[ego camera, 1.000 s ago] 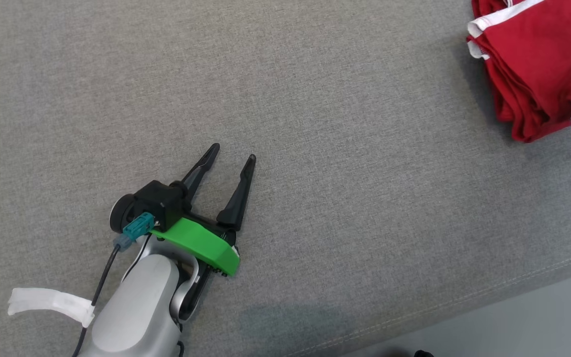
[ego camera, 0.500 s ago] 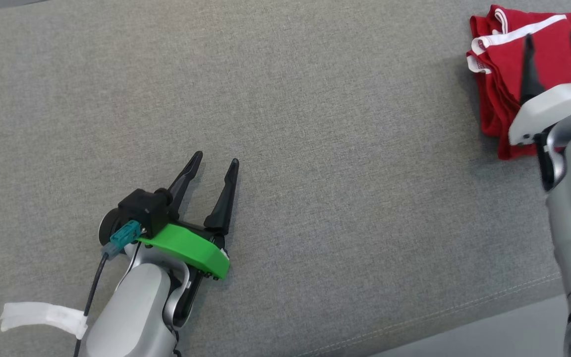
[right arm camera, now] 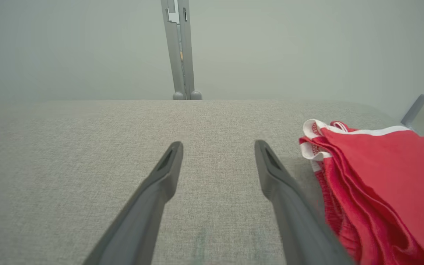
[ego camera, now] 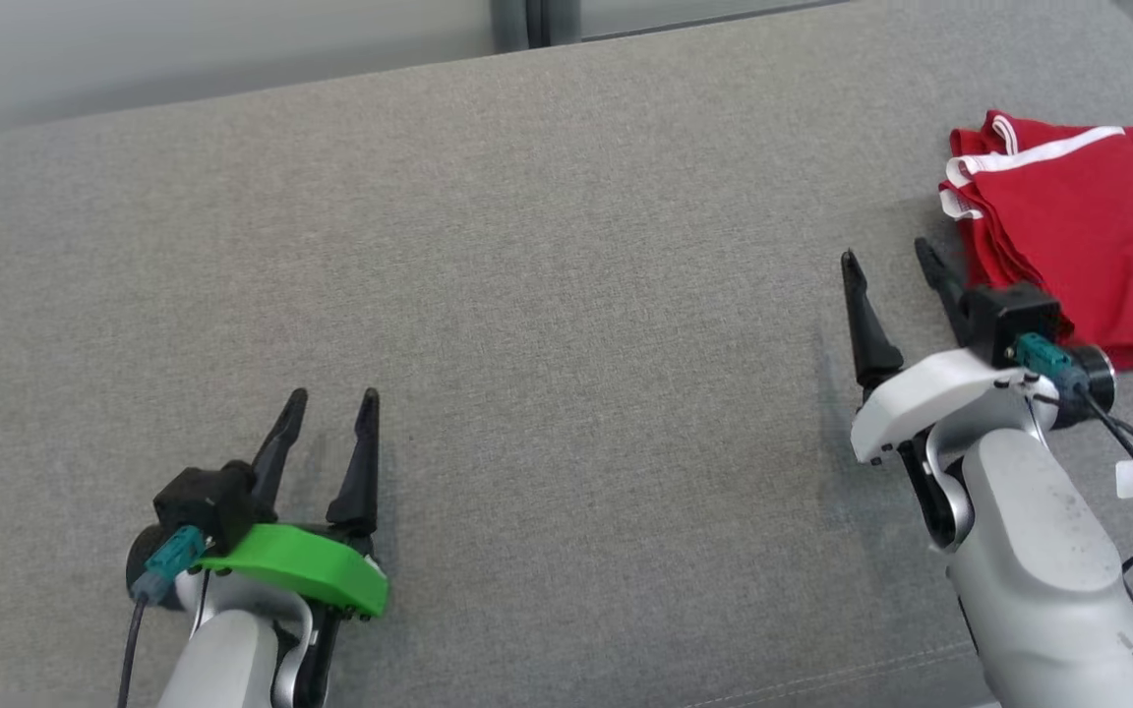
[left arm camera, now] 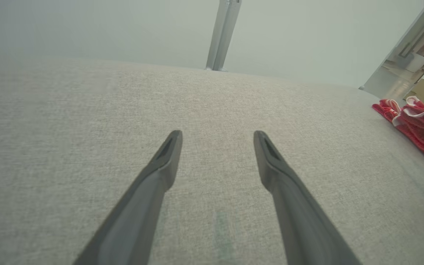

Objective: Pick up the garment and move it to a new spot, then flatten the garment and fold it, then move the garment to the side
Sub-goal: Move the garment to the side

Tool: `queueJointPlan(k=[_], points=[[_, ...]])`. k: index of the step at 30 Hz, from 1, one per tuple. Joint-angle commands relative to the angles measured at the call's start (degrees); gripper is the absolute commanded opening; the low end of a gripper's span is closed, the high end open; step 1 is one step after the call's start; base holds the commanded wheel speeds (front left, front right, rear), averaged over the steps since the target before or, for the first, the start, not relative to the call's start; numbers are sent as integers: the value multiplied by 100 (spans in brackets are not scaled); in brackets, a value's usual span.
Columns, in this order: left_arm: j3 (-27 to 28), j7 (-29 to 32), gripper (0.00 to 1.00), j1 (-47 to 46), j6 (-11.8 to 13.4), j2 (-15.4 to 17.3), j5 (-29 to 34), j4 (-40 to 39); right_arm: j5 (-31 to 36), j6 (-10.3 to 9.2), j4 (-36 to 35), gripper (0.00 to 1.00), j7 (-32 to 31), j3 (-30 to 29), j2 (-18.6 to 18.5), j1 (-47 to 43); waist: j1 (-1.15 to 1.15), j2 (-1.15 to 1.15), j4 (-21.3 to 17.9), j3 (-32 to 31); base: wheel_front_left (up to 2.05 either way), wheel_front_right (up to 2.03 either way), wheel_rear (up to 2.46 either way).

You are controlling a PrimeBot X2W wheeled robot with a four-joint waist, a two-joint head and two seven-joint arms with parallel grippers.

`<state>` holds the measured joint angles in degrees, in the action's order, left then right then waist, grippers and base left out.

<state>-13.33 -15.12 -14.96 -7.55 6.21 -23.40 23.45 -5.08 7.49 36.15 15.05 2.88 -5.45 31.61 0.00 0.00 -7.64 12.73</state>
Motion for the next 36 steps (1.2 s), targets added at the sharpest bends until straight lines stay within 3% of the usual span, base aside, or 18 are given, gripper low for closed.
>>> queueJointPlan(k=[1,17,26,36], points=[[159,1,100,152,16,-9,128,4,-77,-3,-78,100,13,-4,45,-198,0,0,335,-357,0,0,0],[1260,1,100,876,16,-261,1037,-7,-241,-4,-407,100,13,107,218,-1216,0,0,833,-1084,0,0,0],[1500,1,100,1141,16,-292,1285,-33,-11,-3,-665,100,13,-102,242,-1630,0,0,802,-1273,0,0,0],[1717,1,100,1404,29,-319,1446,-103,70,-3,-966,100,13,67,243,-2053,0,0,636,-1412,0,0,0]])
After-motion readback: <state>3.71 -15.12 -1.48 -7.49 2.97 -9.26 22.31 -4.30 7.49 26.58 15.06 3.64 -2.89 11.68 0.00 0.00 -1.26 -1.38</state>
